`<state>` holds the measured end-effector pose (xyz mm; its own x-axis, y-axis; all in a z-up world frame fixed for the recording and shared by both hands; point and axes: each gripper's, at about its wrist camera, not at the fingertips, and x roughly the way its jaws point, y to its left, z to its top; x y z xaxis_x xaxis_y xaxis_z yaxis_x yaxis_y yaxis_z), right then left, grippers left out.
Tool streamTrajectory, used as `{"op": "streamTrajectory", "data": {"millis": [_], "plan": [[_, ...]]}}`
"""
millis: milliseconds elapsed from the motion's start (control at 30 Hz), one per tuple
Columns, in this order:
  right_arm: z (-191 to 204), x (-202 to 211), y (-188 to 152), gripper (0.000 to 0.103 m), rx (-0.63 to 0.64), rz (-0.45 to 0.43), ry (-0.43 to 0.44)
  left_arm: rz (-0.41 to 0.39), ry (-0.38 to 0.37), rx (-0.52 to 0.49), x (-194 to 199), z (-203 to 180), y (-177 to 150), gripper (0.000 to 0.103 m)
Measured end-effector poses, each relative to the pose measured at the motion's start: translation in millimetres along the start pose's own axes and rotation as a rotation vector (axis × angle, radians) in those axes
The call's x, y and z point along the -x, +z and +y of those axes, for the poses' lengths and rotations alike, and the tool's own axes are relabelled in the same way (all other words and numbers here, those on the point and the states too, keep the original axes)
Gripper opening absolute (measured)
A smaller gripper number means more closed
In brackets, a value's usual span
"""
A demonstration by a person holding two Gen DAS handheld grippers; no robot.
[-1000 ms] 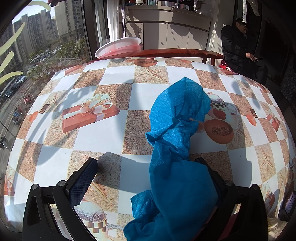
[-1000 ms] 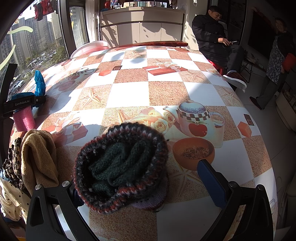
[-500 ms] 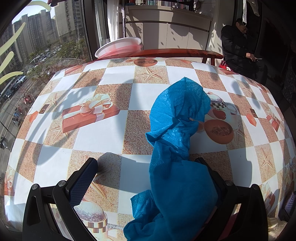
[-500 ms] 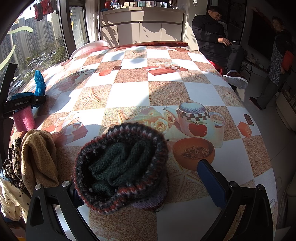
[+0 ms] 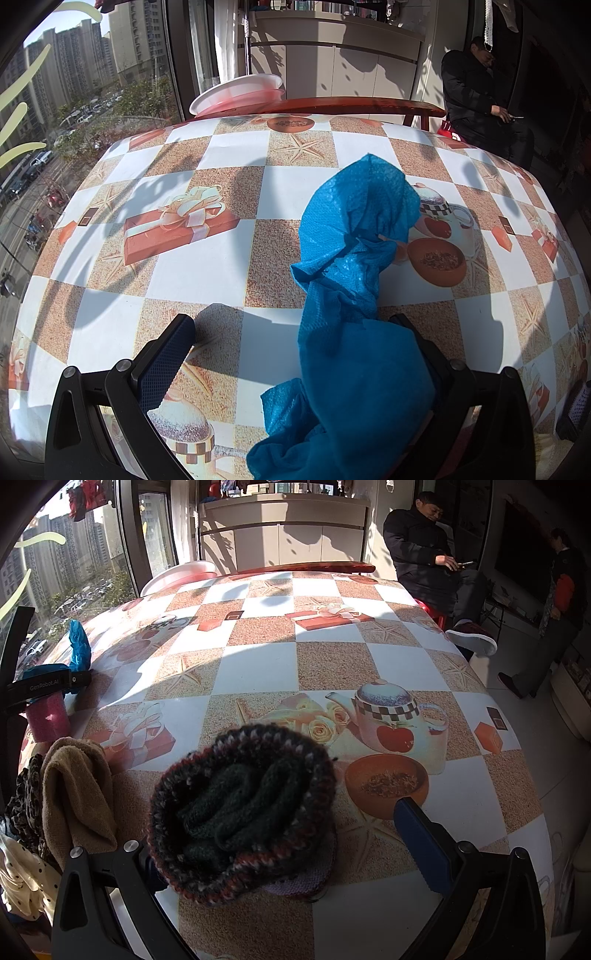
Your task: Organize soft objects
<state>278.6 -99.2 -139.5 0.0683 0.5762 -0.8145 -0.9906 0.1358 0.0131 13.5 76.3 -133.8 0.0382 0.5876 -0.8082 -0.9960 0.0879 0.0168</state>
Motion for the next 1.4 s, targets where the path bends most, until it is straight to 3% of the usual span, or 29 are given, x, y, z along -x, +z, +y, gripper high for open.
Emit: {"op": "streamTrajectory", "data": {"millis": [133,200,300,367,533,667,900,967,1033,1067,1133,1200,1400], "plan": [[0.2,0.2,-0.1,0.103,0.000,-0.001,0.000,0.000,0.000,0.000,1.8,0.2,-0.6,0.103],[4.6,-2.6,16.0,0.103,-0.004,0.006,-0.002,0.009,0.007,0.006,-0.7,1.1,1.1,0.103],[2.5,-7.7,30.9,0.103,0.016,0.159,0.014,0.077,0.017,0.005,6.4,5.5,3.8,0.103],[-2.9,-4.6,39.9,0.103,-0.002,0.250,0.044,0.053,0.037,0.007,16.5,17.0,9.1,0.103],[-12.7,27.0,57.1,0.103,-0.044,0.267,0.139,0.081,-0.002,-0.023,56.4,24.0,25.4,0.103],[-9.2,16.1,62.1,0.103,-0.039,0.332,0.107,0.168,0.033,-0.094,39.4,11.0,44.7,0.103],[10.9,-11.0,55.0,0.103,0.020,0.442,0.098,0.255,0.069,-0.114,-13.7,-17.4,66.4,0.103],[11.6,-13.4,52.3,0.085,0.010,0.463,0.122,0.301,0.075,-0.117,-28.1,-23.3,70.0,0.101],[13.0,-14.4,52.9,0.075,0.021,0.465,0.107,0.384,0.089,-0.124,-43.3,-27.5,69.1,0.079],[13.7,-13.6,54.1,0.062,0.035,0.467,0.094,0.384,0.068,-0.101,-42.8,-26.5,70.1,0.076],[11.9,-12.1,56.8,0.045,0.036,0.478,0.112,0.405,0.028,-0.082,-41.5,-24.5,72.5,0.024],[5.0,-7.5,58.7,0.039,0.003,0.479,0.137,0.419,0.010,-0.060,-36.5,-21.2,73.6,0.018],[-13.0,20.7,66.4,0.039,-0.061,0.454,0.176,0.229,0.046,-0.071,23.9,-17.2,88.6,0.016]]}}
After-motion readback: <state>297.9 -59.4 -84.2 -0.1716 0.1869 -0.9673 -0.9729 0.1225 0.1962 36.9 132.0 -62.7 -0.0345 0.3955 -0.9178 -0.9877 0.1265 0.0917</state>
